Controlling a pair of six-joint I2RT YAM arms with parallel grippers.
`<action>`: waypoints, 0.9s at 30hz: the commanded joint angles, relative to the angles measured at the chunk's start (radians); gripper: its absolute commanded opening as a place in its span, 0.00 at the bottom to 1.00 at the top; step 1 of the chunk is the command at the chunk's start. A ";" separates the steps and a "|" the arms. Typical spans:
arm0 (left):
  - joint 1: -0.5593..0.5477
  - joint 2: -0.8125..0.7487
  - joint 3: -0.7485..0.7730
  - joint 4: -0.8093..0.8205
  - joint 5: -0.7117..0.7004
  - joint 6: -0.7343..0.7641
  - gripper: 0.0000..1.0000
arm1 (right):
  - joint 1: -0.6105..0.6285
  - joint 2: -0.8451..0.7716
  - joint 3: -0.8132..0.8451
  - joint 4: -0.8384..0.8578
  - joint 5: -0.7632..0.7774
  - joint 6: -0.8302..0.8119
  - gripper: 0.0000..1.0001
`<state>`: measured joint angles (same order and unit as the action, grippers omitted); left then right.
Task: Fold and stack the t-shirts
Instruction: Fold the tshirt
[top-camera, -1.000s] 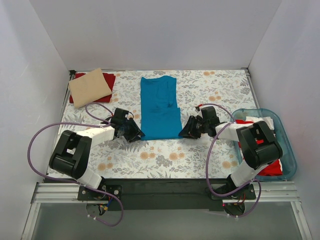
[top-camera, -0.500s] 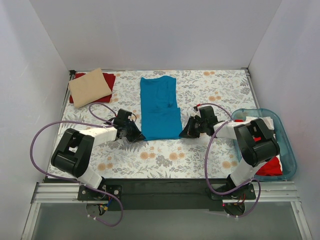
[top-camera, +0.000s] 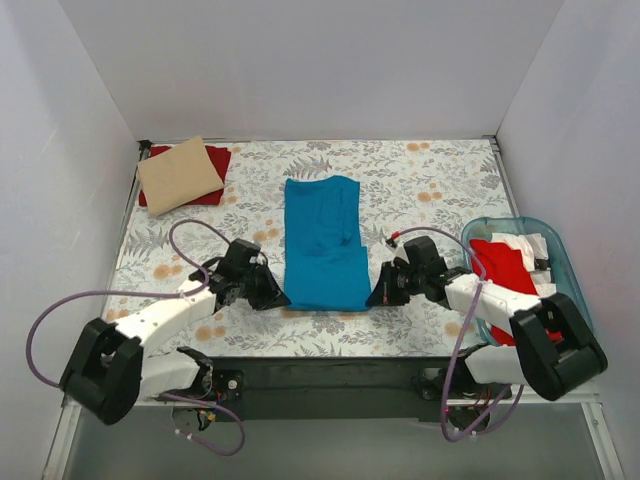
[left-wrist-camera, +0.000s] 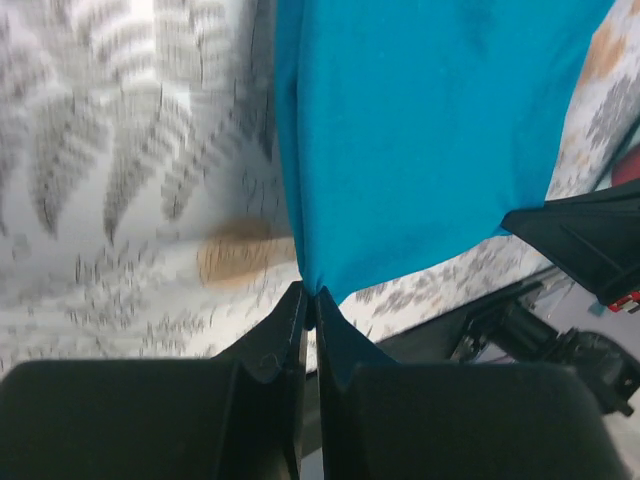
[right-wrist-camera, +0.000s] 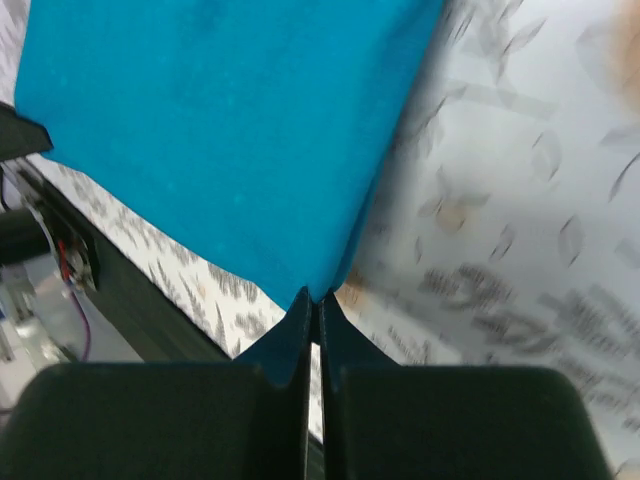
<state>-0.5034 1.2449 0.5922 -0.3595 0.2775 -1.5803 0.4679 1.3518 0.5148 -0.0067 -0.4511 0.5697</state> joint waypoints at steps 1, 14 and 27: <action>-0.064 -0.155 -0.077 -0.122 0.014 -0.058 0.00 | 0.067 -0.132 -0.055 -0.143 0.026 -0.045 0.01; -0.133 -0.267 0.131 -0.317 -0.110 -0.052 0.00 | 0.135 -0.247 0.227 -0.456 0.204 -0.114 0.01; 0.069 -0.015 0.466 -0.243 -0.017 0.100 0.00 | 0.078 0.055 0.631 -0.466 0.206 -0.179 0.01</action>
<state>-0.4950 1.2098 0.9737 -0.6353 0.2142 -1.5398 0.5621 1.3510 1.0363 -0.4732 -0.2413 0.4225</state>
